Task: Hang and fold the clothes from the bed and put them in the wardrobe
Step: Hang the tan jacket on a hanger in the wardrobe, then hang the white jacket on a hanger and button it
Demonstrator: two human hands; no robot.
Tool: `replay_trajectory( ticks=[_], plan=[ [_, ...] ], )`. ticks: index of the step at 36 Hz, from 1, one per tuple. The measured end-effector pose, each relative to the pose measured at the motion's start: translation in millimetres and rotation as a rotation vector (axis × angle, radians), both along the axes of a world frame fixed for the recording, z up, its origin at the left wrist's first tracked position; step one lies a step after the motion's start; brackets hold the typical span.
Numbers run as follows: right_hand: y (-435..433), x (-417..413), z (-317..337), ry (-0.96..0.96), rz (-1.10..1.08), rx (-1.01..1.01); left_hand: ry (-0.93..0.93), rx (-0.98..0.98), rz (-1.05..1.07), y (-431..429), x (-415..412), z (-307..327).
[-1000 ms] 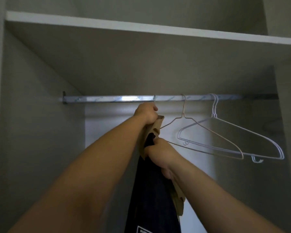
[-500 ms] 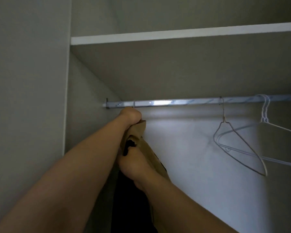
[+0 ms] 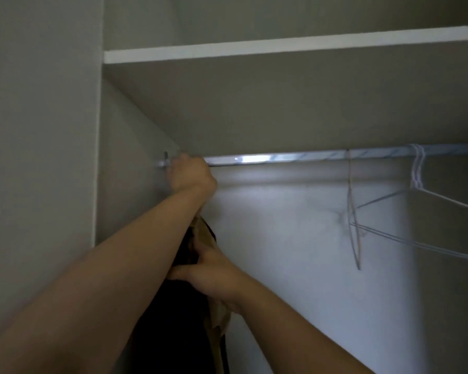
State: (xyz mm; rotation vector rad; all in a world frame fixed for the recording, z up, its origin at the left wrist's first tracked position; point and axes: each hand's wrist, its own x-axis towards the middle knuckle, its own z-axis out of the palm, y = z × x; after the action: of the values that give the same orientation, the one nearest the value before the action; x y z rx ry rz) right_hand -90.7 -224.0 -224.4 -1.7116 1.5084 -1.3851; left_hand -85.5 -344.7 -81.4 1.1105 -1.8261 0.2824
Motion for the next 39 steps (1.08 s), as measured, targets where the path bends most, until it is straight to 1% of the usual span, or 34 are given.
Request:
replay_trajectory(
  ticks=[1, 2, 3, 6, 8, 11, 13, 15, 17, 19, 20, 23, 26, 30, 32, 36, 39],
  plan=[
    [10, -8, -6, 0.014, -0.054, -0.012, 0.002, -0.092, -0.046, 8, -8, -1],
    [22, -16, -11, 0.059, -0.147, -0.026, -0.042, -0.147, -0.087, 17, -15, -3],
    [33, -26, -16, 0.116, -0.248, -0.055, -0.084, -0.146, -0.158, 27, -25, -5],
    [69, -53, -27, 0.304, -0.605, -0.157, -0.143, 0.049, -0.425, 61, -54, -10],
    [94, -65, -34, 0.392, -0.771, -0.255, -0.156, 0.202, -0.640, 82, -76, -19],
    [127, -74, -41, 0.604, -0.993, -0.417, -0.136, 0.391, -0.949, 110, -109, -33],
    [146, -77, -42, 0.734, -1.136, -0.543, -0.126, 0.470, -1.055, 123, -127, -39],
    [162, -83, -40, 0.833, -1.245, -0.665, -0.112, 0.522, -1.113, 133, -143, -40],
    [175, -91, -37, 0.876, -1.333, -0.723, -0.075, 0.565, -1.158, 139, -157, -40],
    [183, -101, -33, 0.864, -1.395, -0.725, -0.042, 0.601, -1.174, 143, -169, -41],
    [185, -106, -31, 0.839, -1.409, -0.691, -0.027, 0.625, -1.172, 144, -175, -41],
    [185, -119, -28, 0.736, -1.393, -0.509, 0.058, 0.722, -1.220, 146, -191, -42],
    [182, -133, -26, 0.581, -1.341, -0.383, 0.179, 0.857, -1.317, 147, -205, -41],
    [184, -149, -12, 0.323, -1.223, -0.340, 0.308, 1.039, -1.465, 150, -220, -37],
    [186, -155, -2, 0.243, -1.195, -0.328, 0.343, 1.103, -1.514, 154, -226, -34],
    [195, -165, 20, 0.174, -1.190, -0.301, 0.454, 1.157, -1.632, 167, -233, -24],
    [206, -171, 31, 0.105, -1.160, -0.294, 0.545, 1.110, -1.715, 183, -233, -17]
  ],
)
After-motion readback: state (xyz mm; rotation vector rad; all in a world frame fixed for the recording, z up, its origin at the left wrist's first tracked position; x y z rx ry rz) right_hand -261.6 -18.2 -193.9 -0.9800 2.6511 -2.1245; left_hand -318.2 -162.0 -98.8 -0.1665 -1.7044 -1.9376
